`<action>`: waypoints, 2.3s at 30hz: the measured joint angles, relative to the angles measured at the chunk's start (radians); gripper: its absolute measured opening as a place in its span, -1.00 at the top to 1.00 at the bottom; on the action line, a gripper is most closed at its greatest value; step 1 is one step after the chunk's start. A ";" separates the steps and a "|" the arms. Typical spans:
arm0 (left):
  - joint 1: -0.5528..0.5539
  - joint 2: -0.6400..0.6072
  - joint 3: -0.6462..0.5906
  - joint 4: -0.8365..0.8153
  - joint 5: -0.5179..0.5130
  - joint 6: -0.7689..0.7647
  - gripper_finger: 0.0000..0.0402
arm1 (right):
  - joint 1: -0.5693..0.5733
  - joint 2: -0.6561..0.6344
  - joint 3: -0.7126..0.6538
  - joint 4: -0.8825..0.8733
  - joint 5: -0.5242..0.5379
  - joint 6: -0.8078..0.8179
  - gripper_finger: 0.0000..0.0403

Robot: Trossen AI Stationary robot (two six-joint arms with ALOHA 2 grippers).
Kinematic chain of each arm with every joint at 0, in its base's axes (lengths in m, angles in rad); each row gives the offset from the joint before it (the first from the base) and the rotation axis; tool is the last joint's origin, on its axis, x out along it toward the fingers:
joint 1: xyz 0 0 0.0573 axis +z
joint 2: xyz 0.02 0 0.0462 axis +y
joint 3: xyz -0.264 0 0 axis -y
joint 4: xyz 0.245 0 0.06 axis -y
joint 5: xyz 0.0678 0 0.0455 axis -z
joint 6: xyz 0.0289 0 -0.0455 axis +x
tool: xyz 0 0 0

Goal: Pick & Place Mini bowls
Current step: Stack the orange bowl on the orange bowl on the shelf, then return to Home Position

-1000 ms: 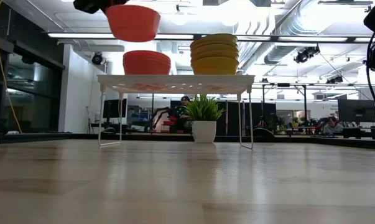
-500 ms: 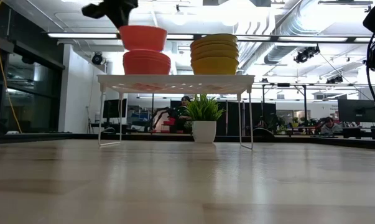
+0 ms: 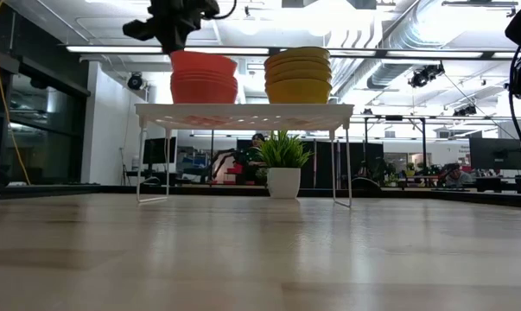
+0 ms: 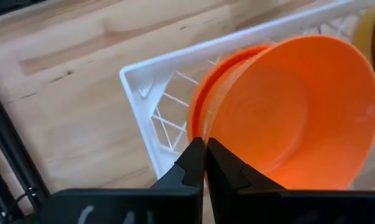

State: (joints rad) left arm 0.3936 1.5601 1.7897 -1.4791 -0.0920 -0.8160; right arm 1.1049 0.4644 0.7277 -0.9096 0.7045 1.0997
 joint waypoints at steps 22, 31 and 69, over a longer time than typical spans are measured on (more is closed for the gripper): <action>-0.001 0.015 0.052 0.030 -0.002 0.150 0.39 | 0.000 -0.001 0.000 -0.029 -0.028 0.003 0.51; -0.093 -0.005 0.199 0.012 -0.192 0.465 0.36 | 0.000 -0.011 0.000 -0.029 0.084 -0.018 0.51; -0.329 -1.552 -1.712 1.354 -0.131 0.726 0.36 | 0.000 -0.163 -0.384 0.900 0.755 -0.421 0.51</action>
State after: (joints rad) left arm 0.0647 0.0083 0.0777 -0.1255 -0.2231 -0.0897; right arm 1.1046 0.3012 0.3437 -0.0092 1.4598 0.6790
